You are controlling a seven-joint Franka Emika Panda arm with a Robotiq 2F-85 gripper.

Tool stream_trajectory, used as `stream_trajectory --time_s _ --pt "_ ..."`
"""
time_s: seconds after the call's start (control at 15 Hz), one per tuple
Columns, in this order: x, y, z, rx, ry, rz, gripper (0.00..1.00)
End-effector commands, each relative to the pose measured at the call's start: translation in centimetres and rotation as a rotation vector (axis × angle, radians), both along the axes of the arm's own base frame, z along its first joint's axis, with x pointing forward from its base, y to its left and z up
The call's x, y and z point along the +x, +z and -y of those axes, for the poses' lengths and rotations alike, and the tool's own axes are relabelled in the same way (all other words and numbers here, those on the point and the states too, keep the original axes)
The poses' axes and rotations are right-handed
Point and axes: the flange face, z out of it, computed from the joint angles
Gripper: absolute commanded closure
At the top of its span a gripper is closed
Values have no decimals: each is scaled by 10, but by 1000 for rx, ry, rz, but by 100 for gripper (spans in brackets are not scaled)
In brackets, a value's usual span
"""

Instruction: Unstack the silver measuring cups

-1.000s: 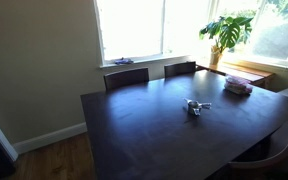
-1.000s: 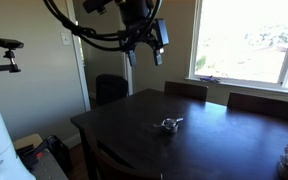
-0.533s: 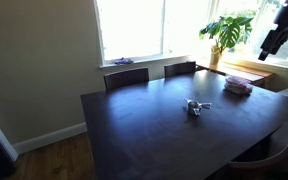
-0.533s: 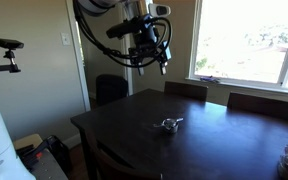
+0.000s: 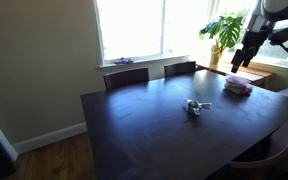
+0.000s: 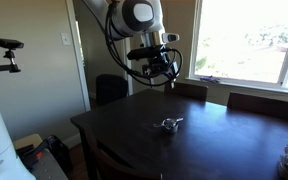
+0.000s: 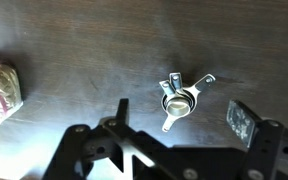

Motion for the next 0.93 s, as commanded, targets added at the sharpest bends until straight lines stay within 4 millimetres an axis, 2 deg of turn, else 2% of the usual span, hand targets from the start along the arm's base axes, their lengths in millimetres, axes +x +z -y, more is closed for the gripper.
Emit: stream_trajectory --time_s 0.0,0.27,0.47,0.73,0.87 --pt "3 0 1 -1 -2 -1 0" --pt "6 1 1 -2 -3 2 0" --pt "19 -9 -1 -6 -24 1 0" --pt "49 -33 -13 4 -28 -22 0" --pt "66 -52 -20 13 -18 -58 0"
